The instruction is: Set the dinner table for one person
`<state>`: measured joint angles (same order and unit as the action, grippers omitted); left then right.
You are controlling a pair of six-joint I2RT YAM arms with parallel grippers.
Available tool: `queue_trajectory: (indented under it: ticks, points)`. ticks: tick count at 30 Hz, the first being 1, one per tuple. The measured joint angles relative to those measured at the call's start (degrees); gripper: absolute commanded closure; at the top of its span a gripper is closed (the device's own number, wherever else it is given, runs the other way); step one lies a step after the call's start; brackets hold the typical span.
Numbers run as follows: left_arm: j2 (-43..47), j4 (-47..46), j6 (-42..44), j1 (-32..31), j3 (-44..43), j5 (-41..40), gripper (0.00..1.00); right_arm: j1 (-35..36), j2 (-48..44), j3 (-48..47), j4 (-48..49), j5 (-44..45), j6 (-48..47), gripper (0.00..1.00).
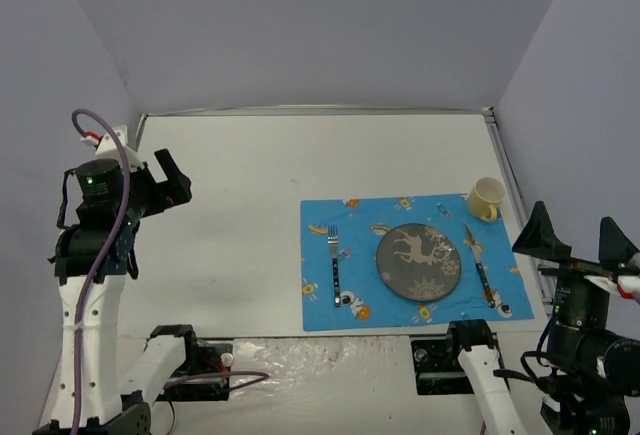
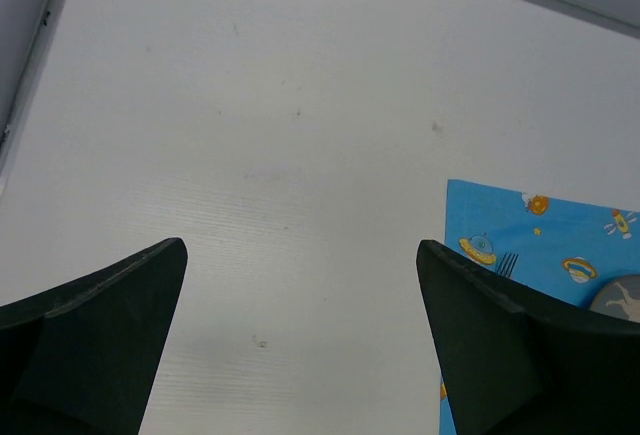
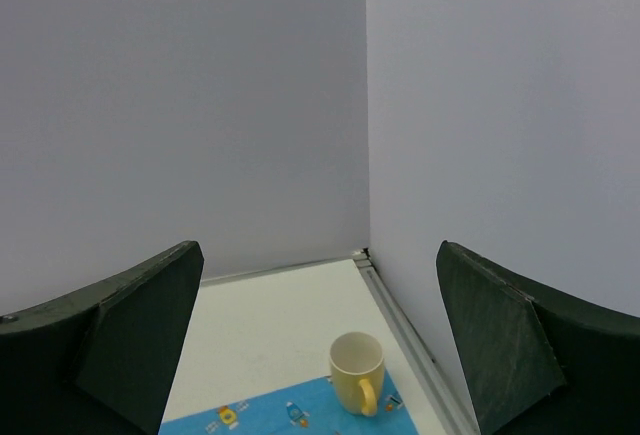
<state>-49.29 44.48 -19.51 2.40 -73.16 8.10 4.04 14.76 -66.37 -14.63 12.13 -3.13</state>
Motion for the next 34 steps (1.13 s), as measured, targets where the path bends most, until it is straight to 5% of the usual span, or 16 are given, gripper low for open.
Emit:
queue_trajectory:
  ticks: [12, 34]
  points:
    - [16.87, 6.76, 1.43, -0.16, -0.55, -0.97, 0.03, 4.38, -11.47, 4.01, -5.42, 2.79, 2.27, 0.0]
    - [20.43, 11.22, 2.8, -1.6, 4.82, -3.25, 0.03, 6.55, -12.21, 6.09, -7.14, 13.5, 7.84, 0.0]
